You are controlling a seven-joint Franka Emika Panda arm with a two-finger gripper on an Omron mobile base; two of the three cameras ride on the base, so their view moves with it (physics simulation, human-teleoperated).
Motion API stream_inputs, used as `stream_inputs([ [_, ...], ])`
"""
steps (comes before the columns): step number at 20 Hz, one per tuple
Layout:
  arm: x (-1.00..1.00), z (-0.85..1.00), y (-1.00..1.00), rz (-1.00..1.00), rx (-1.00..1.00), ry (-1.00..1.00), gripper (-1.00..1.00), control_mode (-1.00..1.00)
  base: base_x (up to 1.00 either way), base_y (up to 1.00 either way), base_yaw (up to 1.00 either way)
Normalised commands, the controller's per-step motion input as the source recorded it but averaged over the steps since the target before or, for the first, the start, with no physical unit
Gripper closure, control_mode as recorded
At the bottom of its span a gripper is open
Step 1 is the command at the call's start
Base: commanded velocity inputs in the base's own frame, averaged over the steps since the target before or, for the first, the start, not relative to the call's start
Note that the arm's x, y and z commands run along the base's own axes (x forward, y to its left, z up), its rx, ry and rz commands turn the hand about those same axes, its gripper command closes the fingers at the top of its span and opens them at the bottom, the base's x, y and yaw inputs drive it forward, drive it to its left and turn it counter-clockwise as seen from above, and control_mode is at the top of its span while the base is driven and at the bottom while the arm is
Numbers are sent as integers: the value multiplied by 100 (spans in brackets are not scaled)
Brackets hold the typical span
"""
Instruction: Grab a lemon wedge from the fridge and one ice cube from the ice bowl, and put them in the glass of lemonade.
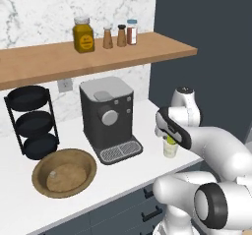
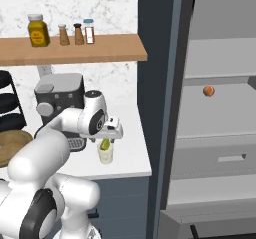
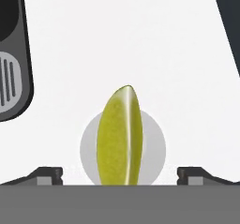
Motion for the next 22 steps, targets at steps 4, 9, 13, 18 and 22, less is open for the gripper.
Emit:
stream_inputs([
  [4, -3, 3, 0, 0, 0, 0, -100, -100, 0, 0, 0],
  [9, -36, 8, 0, 0, 3, -5, -100, -100, 0, 0, 0],
  [13, -86, 1, 0, 5, 5, -13, -100, -100, 0, 0, 0],
  [18, -94, 39, 25, 2, -1, -7, -100, -100, 0, 0, 0],
  [22, -100, 100, 4, 6, -3, -6, -100, -100, 0, 0, 0],
])
